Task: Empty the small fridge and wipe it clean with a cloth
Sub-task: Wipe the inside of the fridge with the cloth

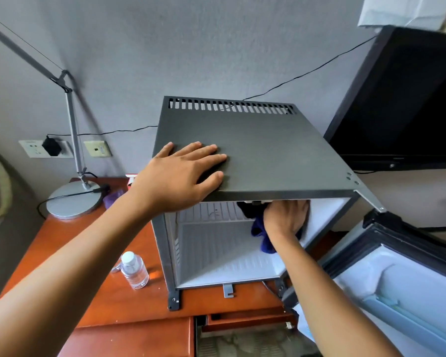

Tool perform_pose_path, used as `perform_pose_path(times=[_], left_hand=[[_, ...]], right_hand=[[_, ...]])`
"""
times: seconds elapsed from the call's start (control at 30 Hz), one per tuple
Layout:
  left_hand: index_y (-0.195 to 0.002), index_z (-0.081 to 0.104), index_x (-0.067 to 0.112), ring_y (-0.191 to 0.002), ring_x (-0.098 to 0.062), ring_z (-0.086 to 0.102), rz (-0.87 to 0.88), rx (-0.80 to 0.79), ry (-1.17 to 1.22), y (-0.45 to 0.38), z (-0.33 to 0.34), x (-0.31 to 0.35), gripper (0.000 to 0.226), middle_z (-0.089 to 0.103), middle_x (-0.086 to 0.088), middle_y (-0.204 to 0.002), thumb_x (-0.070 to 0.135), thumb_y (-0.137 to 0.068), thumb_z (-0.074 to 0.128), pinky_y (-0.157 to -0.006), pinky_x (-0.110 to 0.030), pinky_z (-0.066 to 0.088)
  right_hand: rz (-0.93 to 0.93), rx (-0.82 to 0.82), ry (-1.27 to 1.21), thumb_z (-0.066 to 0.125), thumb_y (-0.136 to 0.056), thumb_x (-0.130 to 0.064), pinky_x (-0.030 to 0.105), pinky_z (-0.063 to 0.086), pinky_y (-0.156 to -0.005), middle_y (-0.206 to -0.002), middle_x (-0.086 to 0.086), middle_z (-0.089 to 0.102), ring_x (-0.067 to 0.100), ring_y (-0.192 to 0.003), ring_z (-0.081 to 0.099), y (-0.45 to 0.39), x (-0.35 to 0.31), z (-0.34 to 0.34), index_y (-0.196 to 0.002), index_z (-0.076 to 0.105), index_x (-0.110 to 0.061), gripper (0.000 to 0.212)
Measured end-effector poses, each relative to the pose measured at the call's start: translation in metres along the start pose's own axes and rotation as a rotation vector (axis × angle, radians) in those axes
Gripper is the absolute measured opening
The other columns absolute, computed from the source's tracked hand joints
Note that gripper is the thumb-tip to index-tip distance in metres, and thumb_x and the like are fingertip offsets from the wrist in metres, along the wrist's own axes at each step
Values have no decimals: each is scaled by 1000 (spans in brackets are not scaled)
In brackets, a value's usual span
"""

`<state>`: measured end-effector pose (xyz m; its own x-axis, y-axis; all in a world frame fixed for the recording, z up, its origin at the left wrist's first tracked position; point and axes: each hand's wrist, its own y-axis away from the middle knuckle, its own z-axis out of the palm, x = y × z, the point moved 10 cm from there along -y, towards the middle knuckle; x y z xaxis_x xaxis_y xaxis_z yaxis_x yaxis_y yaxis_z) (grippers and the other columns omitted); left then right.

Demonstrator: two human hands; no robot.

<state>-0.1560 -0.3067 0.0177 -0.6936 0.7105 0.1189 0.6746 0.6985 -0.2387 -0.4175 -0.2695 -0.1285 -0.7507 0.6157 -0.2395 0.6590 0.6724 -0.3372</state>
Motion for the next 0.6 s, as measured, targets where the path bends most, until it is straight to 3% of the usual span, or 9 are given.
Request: perform_pose_path(times=[0.07,0.13,0.2,0.27,0.37,0.43,0.5,0.57,0.6], left_hand=[[-124,68,20,-124,-30,58,139,381,-50,23,-32,29,38,66,-3,-133,37,-102,42,-99,-49,46],[-95,70,11,-83,-33,58,302,601,14,68,-28,82,14,65,-9,-94,13,-93,57,-69,-43,44],[-88,65,16,-71,-27,50,334,438,206,92,26,123,6,55,-2,-83,14,-82,65,-58,-39,41],[-113,60,28,-88,-18,58,106,155,502,84,101,125,26,56,8,-103,27,-87,63,-67,-38,51],[-132,43,37,-117,-5,59,-352,-135,1282,47,186,104,41,54,8,-136,40,-97,65,-102,-34,49],[-133,45,27,-119,-16,65,-558,-177,1833,23,211,112,49,63,-3,-135,37,-94,73,-107,-42,51],[-136,47,21,-118,-25,68,-619,-156,2094,4,211,122,56,69,-11,-129,33,-90,77,-106,-48,52],[-134,53,16,-110,-29,72,-658,-141,2193,-7,208,126,49,71,-17,-124,24,-91,74,-96,-46,57],[-134,55,11,-102,-29,74,-698,-109,2226,-10,208,125,45,72,-19,-119,20,-93,72,-85,-42,61]], right_hand=[[-59,-23,1,72,-77,-19,48,42,-103,-117,19,70,45,-115,58,8,-9,8,-111,74,-9,35],[-173,-87,33,72,-78,-22,45,52,-87,-99,16,73,44,-99,65,14,-22,9,-96,76,-10,23],[-168,-216,179,61,-90,-33,40,55,-82,-103,12,72,39,-101,67,13,-17,3,-99,74,-14,25],[-60,-272,210,50,-96,-41,38,51,-92,-124,13,67,35,-114,63,9,1,-8,-118,67,-17,37],[171,-403,-208,57,-88,-35,37,51,-95,-122,12,69,33,-114,64,27,23,-22,-117,68,-20,35],[205,-504,-538,57,-76,-35,39,51,-99,-115,4,74,23,-109,67,50,22,-27,-104,72,-26,33],[71,-612,-601,52,-77,-43,38,45,-110,-127,-7,68,9,-119,61,76,9,-47,-116,69,-35,43],[-205,-662,-389,51,-86,-49,32,38,-115,-139,-13,57,3,-130,50,88,-7,-81,-137,57,-37,53],[-310,-600,-271,54,-89,-46,31,43,-109,-129,-15,62,5,-122,55,82,-9,-105,-131,62,-36,44]])
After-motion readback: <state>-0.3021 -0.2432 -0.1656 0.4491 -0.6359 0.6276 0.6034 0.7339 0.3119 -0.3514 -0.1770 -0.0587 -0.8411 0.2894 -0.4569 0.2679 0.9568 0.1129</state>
